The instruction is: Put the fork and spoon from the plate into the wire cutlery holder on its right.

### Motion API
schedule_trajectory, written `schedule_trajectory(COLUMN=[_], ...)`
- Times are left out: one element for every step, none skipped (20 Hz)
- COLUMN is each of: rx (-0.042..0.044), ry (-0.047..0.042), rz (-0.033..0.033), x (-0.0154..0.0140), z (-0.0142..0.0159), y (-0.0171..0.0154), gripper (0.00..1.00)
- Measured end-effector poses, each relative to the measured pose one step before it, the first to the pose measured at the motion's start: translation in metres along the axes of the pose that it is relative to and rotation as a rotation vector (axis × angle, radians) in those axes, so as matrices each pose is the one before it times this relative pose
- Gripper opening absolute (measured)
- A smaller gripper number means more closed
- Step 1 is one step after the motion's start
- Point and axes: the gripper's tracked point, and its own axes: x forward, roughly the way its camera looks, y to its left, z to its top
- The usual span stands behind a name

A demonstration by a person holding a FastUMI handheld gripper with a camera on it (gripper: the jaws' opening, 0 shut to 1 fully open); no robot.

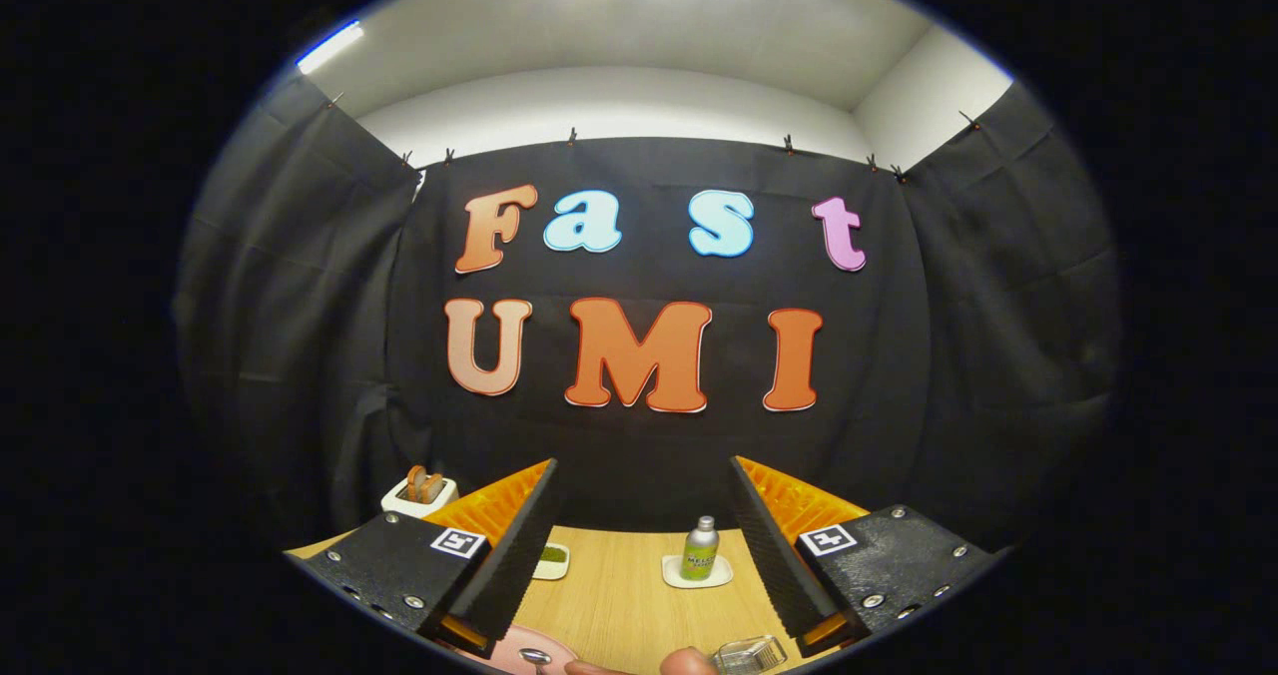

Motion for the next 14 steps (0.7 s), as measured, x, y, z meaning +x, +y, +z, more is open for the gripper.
schedule_trajectory(rx=[-0.00558,-0.00994,-0.00799,-0.00196,0.00518,0.00692,0.00374,-0.00246,-0.00629,-0.00592,-0.00511,-0.00489,-0.00473,-0.00160], ry=[0.01942,0.02358,0.02693,0.03353,0.03373,0.03405,0.04205,0.04275,0.04645,0.04583,0.04519,0.04558,0.04597,0.05781], rz=[0.01171,0.01478,0.02147,0.02338,0.02047,0.01612,0.01087,0.00737,0.01138,0.01425,0.01833,0.02060,0.00954,0.00402], x=[0.00048,0.00029,0.00133,0.00131,0.00081,0.00066,0.00125,0.00206,0.00395,0.00407,0.00342,0.00516,0.00541,0.00514], z=[-0.00781,-0.00930,-0.00938,-0.01305,-0.01137,-0.01254,-0.01338,-0.01642,-0.01477,-0.01562,-0.01570,-0.01479,-0.01556,-0.01757], y=[0.00729,0.00689,0.00857,0.01068,0.00902,0.00802,0.00722,0.00584,0.00631,0.00652,0.00774,0.00728,0.00543,0.00366], gripper=[0.98,0.98,0.98,0.98,0.97,0.97,0.97,0.97,0.97,0.97,0.97,0.97,0.97,0.97])
